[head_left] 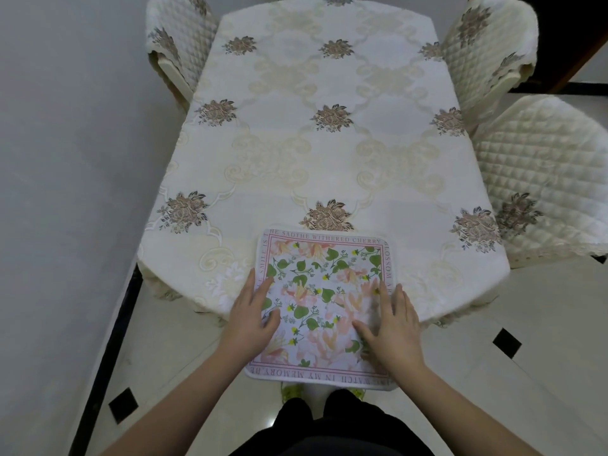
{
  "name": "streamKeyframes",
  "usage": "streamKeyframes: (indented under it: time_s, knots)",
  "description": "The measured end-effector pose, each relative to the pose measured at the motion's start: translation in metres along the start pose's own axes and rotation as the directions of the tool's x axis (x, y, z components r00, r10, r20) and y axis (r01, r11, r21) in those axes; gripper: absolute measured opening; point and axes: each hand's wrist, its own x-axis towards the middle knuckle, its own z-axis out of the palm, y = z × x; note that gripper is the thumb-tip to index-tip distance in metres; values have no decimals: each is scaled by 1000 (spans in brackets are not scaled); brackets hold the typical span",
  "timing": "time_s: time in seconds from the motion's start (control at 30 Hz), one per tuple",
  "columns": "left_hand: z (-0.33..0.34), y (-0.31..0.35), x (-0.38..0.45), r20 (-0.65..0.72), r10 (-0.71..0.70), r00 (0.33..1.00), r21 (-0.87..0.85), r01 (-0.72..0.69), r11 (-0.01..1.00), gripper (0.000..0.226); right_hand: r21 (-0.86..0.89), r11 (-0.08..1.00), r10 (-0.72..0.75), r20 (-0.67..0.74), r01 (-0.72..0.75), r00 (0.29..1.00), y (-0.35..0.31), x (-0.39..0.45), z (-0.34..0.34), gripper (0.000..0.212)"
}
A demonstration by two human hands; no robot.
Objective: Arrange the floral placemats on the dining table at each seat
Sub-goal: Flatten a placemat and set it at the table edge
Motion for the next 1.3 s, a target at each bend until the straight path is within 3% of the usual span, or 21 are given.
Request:
streamKeyframes:
  time_s: [0.17,0.27,0.37,0.43,0.57,0.67,0.8,0.97,1.13,1.3]
  knots:
    - [-8,10,-5,-31,4,1000,-293,-13,956,71,282,959,51,-104,-20,993,-5,-2,-10,96]
    - [-18,4,-1,85,-69,994,-500,102,860,87,480,877,97,-144,-16,985,-9,-6,-20,83]
    - [-28,2,2,184,-82,980,-630,181,755,103,629,777,115,-103,-25,988,-12,-7,-27,78]
    - [-31,2,4,225,-109,968,-673,236,701,102,681,725,172,-30,-106,985,-12,-5,-32,78]
    - [-28,0,5,238,-69,969,-595,202,778,88,713,681,134,106,-169,985,-10,-5,-39,54]
    - [-27,5,4,160,-57,985,-504,131,853,82,696,702,88,129,-154,988,-13,-6,-42,58]
    - [-28,9,5,30,-35,999,-459,45,888,75,682,723,95,57,-108,994,-19,-10,-50,64]
    - [-44,28,9,-44,34,998,-480,-50,876,77,743,664,163,-28,-89,986,-11,-21,-65,74]
    - [-49,53,17,-13,125,992,-448,-117,886,83,776,628,224,-103,-63,969,9,-45,-86,81]
    - [-40,96,18,21,216,976,-425,-187,886,87,792,610,280,-200,-13,939,34,-75,-104,76]
